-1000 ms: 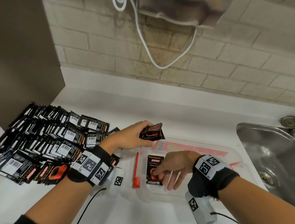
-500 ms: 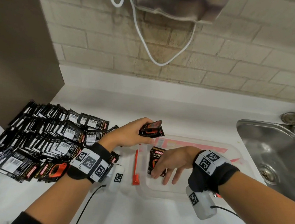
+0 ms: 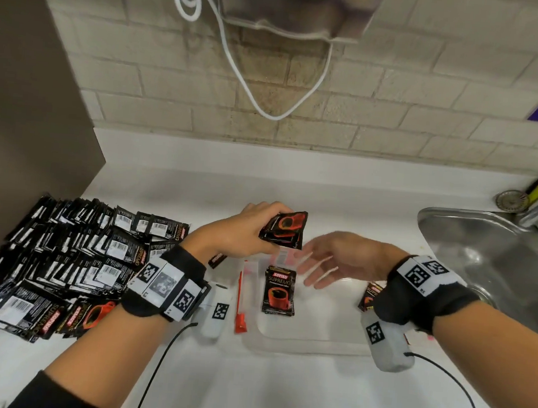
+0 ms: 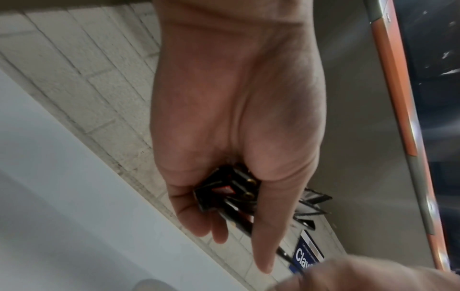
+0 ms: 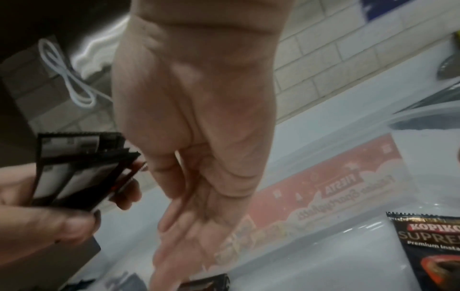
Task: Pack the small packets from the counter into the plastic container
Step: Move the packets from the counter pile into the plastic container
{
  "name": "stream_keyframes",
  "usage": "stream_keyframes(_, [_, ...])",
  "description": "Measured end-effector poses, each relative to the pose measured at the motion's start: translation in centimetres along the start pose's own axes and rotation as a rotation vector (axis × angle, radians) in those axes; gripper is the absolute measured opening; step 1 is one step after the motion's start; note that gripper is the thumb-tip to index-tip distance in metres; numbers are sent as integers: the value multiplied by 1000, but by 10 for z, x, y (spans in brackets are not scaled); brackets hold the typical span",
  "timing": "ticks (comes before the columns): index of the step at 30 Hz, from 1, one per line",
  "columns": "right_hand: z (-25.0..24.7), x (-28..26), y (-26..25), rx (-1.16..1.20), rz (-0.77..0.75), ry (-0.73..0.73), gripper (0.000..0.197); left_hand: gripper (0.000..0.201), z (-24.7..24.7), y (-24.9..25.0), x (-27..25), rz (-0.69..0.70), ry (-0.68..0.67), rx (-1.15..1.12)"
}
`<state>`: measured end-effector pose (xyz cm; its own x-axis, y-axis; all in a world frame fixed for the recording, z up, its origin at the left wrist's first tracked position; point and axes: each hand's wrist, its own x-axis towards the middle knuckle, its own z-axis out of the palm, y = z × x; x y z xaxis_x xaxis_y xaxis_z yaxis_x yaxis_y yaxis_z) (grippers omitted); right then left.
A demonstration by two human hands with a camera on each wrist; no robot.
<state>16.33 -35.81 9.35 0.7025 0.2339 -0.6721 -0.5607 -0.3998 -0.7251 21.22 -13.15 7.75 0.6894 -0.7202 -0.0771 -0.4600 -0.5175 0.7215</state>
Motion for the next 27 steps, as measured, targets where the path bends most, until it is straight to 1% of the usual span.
stream_keyframes(2, [-2,-6,-4,243,-113,33,36,57,0,8,3,1,-38,28])
stream_keyframes(4, [-1,-13,-8,403,-196,1,39,56,0,15,5,2,-76,-2])
stream_keyframes(6, [3,-20,-10,414,-252,-23,32,55,0,21,6,-6,-106,-69])
stream_keyframes(8, [5,-24,-8,434,-281,-10,25,53,-1,27,6,-21,-133,-117])
stream_keyframes(11, [8,-30,-5,523,-274,-2,18,49,0,33,5,-44,-178,-139])
stream_keyframes(14, [9,-32,1,499,-291,38,20,43,1,37,3,-47,-221,-112])
stream_keyframes(16, [10,-34,4,494,-294,53,22,44,1,40,1,-52,-244,-102])
stream_keyframes(20, [13,-40,8,542,-309,67,25,50,0,46,-4,-53,-205,-159])
stream_keyframes(22, [15,-43,9,558,-300,66,26,48,0,48,-6,-51,-192,-158])
stream_keyframes(24, [16,-47,8,599,-264,58,28,45,1,49,-6,-55,-210,-122])
stream_keyframes(27, [14,-50,7,667,-177,43,33,48,3,55,-6,-61,-259,-37])
